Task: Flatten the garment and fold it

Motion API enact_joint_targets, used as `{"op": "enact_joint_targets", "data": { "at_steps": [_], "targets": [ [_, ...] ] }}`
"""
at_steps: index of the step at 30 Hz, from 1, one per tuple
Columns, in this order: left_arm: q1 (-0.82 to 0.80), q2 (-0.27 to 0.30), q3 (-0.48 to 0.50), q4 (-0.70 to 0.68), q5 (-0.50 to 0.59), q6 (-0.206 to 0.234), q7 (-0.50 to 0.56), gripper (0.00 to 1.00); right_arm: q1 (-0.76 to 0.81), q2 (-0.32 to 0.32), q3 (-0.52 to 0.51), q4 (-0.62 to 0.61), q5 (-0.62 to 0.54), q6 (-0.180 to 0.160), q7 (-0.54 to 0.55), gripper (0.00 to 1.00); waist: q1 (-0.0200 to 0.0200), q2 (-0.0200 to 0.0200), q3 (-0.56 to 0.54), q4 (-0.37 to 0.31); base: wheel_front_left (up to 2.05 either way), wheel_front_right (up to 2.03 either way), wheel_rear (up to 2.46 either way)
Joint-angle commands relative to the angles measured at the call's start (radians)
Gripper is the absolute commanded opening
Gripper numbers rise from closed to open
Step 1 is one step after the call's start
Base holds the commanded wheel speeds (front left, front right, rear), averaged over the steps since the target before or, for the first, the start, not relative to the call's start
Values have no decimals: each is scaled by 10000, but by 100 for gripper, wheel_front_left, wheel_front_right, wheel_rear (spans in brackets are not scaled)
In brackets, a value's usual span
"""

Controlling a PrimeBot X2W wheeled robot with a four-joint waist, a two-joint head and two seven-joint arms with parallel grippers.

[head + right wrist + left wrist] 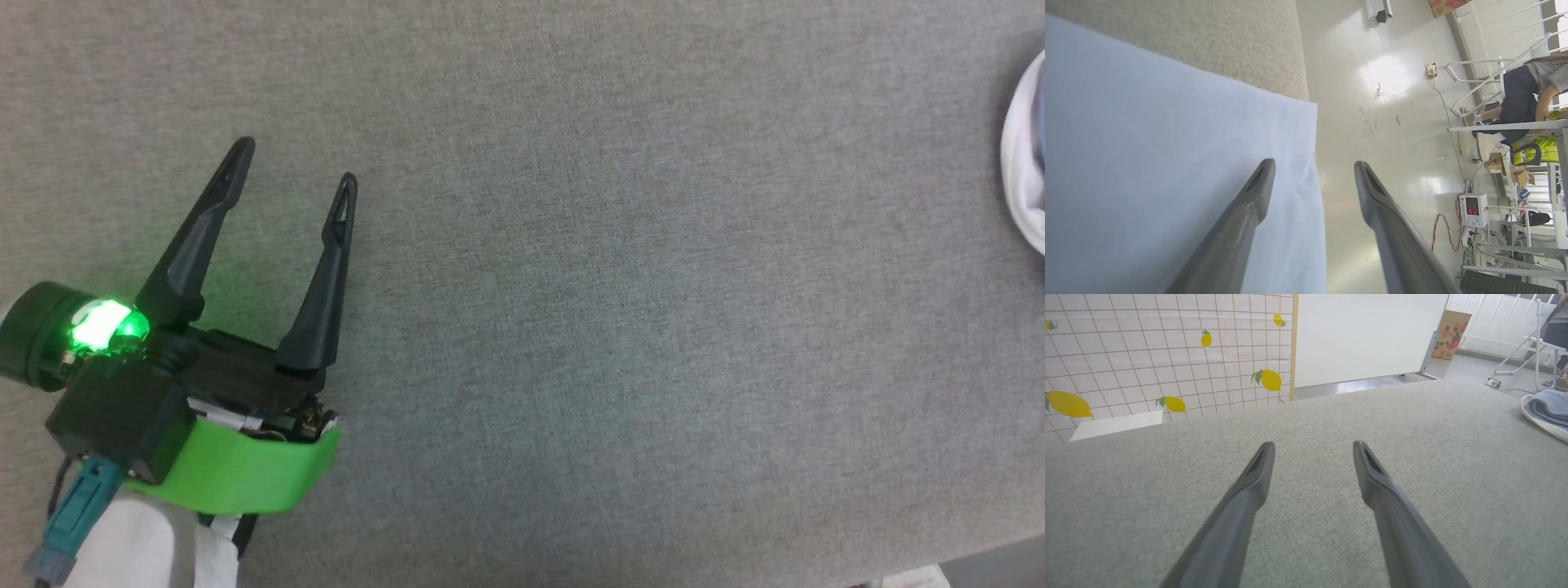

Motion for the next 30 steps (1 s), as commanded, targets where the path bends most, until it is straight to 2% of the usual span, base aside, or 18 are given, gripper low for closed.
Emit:
{"op": "enact_joint_targets", "data": {
  "at_steps": [1,5,6,13,22,26,30],
  "targets": [
    [-168,-79,-12,127,-81,97,-162,100,-201,-24,27,100,-43,-21,-170,100,-1,0,-357,155,0,0,0],
    [38,-294,21,588,-197,269,-597,100,-247,82,130,147,110,-21,-567,100,-1,0,-1074,368,0,0,0],
    [290,-489,108,1086,-269,483,-968,100,-171,328,179,-4,350,-21,-992,100,-1,0,-1796,605,0,0,0],
    [991,-899,314,2141,-486,912,-1543,100,814,1379,329,-975,797,-21,-1700,100,-1,0,-3537,1197,0,0,0],
    [1682,-1401,564,3060,-687,1312,-1900,100,3605,3693,346,-3732,1247,-21,-1794,100,-1,0,-5167,2090,0,0,0],
    [1830,-1517,652,3373,-644,1323,-1965,100,4707,4842,288,-4918,955,-21,-1975,100,-1,0,-5689,2373,0,0,0],
    [2114,-1632,665,3593,-487,1315,-1985,100,5482,5781,284,-5552,491,-21,-2377,100,-1,0,-6203,2512,0,0,0]
  ]
}}
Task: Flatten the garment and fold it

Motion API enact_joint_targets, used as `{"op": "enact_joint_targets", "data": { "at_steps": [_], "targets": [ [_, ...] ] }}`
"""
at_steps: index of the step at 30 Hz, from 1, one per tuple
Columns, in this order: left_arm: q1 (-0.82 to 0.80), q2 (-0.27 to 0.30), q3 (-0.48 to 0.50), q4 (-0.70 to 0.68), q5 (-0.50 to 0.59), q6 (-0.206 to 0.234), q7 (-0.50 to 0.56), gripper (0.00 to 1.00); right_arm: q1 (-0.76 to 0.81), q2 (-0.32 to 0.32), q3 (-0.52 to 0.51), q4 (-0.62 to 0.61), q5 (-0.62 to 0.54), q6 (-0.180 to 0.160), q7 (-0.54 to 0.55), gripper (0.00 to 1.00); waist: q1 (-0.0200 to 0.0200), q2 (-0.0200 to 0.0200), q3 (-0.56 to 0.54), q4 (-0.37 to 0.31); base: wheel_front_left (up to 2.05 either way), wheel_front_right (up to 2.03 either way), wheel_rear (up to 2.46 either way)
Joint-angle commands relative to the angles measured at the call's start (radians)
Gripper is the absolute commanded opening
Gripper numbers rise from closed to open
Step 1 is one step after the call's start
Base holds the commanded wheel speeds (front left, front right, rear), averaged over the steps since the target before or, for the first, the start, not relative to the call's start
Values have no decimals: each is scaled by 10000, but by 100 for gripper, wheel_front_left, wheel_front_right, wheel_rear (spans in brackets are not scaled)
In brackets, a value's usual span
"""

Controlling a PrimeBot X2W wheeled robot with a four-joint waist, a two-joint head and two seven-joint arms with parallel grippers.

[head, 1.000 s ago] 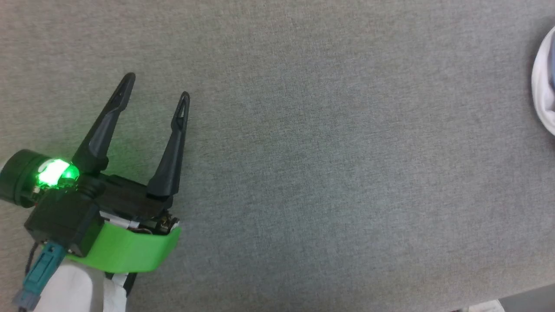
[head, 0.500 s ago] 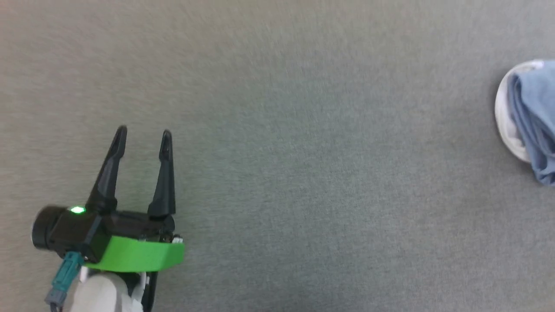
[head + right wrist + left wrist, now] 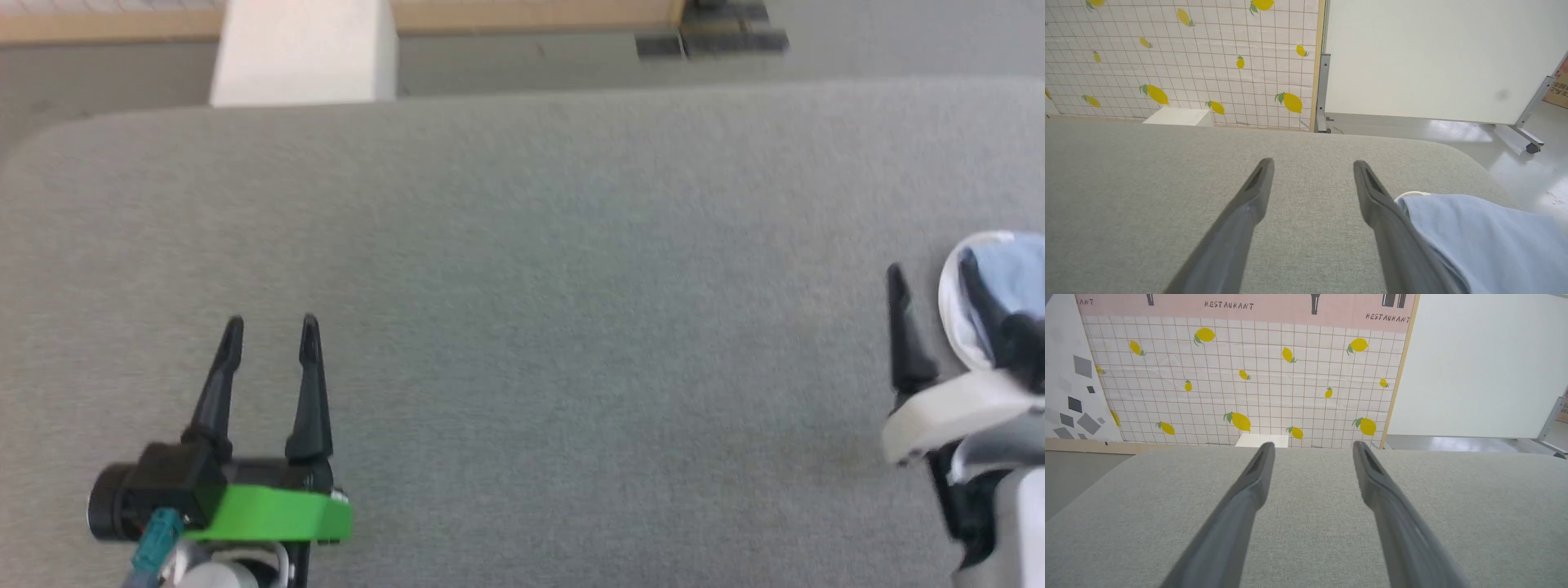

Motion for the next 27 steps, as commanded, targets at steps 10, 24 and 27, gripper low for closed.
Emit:
{"op": "enact_joint_targets", "data": {
  "at_steps": [10,24,27],
  "targets": [
    [846,-477,161,288,386,-140,-61,100,1361,610,-141,267,-743,-19,-1639,100,1,0,-1788,721,0,0,0],
    [1418,-867,327,392,473,-190,-8,0,1924,606,-295,969,-500,0,-2496,0,1,0,-2233,696,0,0,0],
    [1412,-868,329,395,479,-186,0,0,1923,606,-281,964,-500,0,-2486,0,1,0,-2233,695,0,0,0]
  ]
}}
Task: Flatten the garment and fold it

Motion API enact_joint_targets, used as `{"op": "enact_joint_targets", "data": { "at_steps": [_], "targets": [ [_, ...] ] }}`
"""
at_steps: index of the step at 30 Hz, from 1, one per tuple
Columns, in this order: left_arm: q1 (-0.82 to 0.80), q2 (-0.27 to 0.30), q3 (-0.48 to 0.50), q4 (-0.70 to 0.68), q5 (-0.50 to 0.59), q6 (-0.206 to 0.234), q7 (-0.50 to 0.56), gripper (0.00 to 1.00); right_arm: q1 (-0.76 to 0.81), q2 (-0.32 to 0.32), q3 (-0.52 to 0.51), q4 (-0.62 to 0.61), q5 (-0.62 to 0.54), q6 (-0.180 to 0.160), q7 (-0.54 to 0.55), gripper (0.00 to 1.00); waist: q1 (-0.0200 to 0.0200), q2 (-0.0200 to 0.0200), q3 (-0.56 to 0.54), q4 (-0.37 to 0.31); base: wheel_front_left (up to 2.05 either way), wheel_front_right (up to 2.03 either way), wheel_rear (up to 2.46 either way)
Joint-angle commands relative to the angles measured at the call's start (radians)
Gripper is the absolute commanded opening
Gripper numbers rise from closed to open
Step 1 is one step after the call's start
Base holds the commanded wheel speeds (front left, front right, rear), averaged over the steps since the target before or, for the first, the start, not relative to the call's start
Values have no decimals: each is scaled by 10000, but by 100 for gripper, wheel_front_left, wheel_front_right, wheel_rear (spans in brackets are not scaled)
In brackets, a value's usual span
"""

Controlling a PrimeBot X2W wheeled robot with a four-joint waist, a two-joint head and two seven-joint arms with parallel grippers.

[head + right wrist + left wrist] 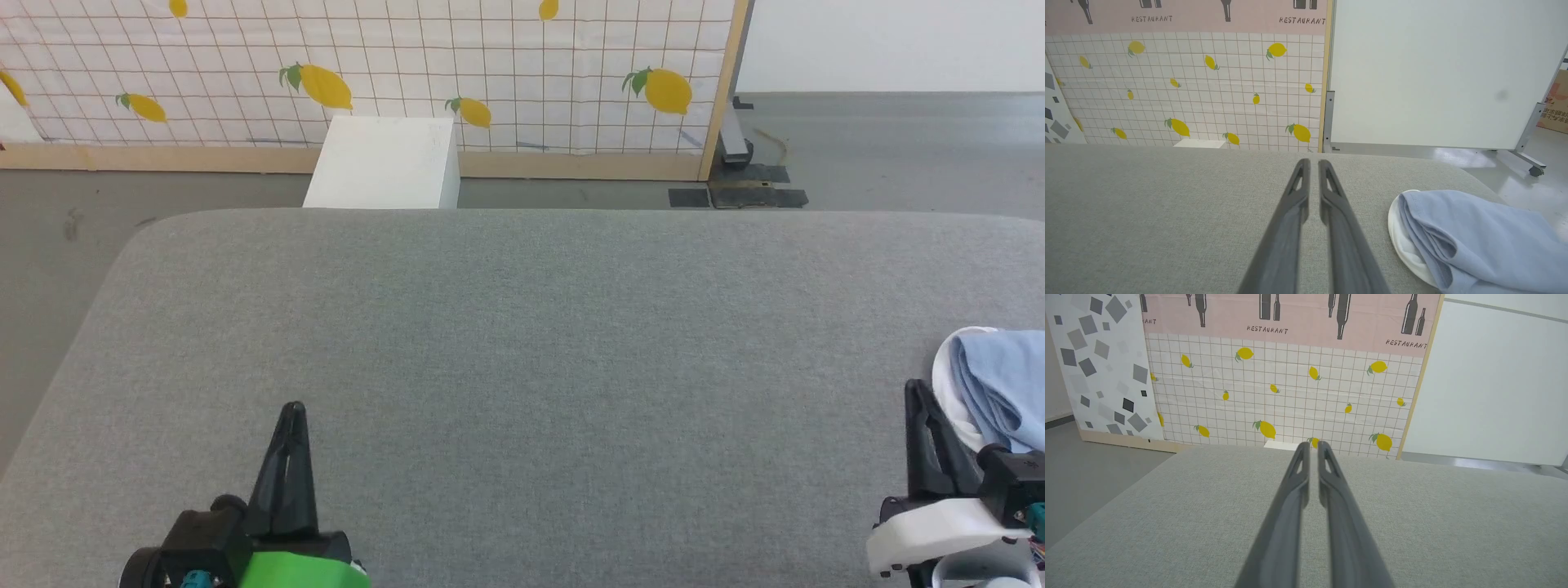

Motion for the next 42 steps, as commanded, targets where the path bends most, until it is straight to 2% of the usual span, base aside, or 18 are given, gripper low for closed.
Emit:
{"op": "enact_joint_targets", "data": {
  "at_steps": [1,42],
  "targets": [
    [-19,-2,6,15,22,0,31,0,-3,0,25,-18,1,0,27,0,1,0,4,-2,0,0,0],
    [-515,-59,172,399,590,-2,862,0,-73,4,695,-505,25,-6,795,0,1,0,100,-61,0,0,0]
  ]
}}
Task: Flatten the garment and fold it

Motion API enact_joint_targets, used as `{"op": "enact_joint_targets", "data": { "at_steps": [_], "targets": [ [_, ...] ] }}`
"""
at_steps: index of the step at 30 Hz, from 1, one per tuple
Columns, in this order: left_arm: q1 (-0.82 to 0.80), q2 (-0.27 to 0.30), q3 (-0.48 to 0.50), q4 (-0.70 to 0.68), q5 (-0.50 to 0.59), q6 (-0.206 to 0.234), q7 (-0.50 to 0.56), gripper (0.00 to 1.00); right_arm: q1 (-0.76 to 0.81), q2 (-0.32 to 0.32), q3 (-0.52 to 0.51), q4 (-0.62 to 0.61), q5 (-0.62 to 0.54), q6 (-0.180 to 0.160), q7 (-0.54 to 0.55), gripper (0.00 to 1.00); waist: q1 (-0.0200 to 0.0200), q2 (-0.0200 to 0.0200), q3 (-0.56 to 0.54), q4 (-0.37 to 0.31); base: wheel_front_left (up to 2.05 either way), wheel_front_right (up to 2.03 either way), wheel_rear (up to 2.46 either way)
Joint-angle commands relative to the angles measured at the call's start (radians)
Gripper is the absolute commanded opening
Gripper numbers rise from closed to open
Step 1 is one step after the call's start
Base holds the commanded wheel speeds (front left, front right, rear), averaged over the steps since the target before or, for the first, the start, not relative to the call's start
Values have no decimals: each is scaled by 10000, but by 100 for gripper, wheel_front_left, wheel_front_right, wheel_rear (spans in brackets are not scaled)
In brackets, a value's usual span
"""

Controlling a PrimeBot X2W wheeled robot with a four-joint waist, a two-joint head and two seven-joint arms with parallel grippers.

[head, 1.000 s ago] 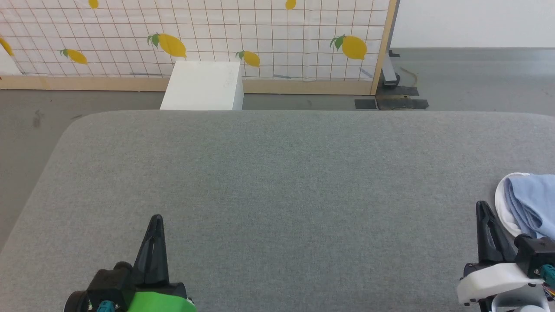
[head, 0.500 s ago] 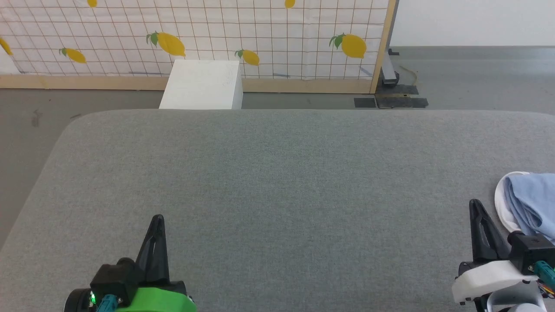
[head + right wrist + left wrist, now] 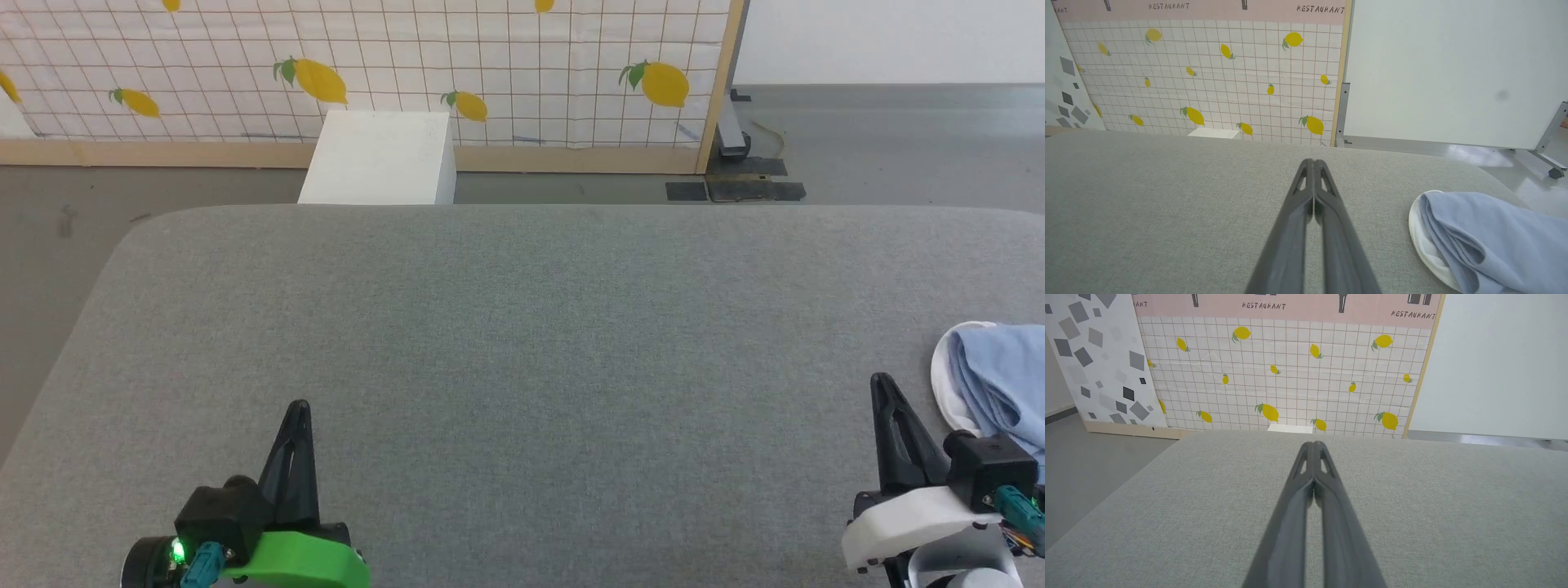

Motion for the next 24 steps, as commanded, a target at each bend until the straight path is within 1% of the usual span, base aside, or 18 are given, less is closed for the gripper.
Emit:
{"op": "enact_joint_targets", "data": {
  "at_steps": [1,24],
  "targets": [
    [-202,-41,57,49,205,-4,79,0,-71,4,65,-85,26,-7,59,0,0,0,4,-2,0,0,0],
    [-478,-73,149,263,521,-4,542,0,-110,6,438,-356,40,-10,486,0,0,0,57,-34,0,0,0]
  ]
}}
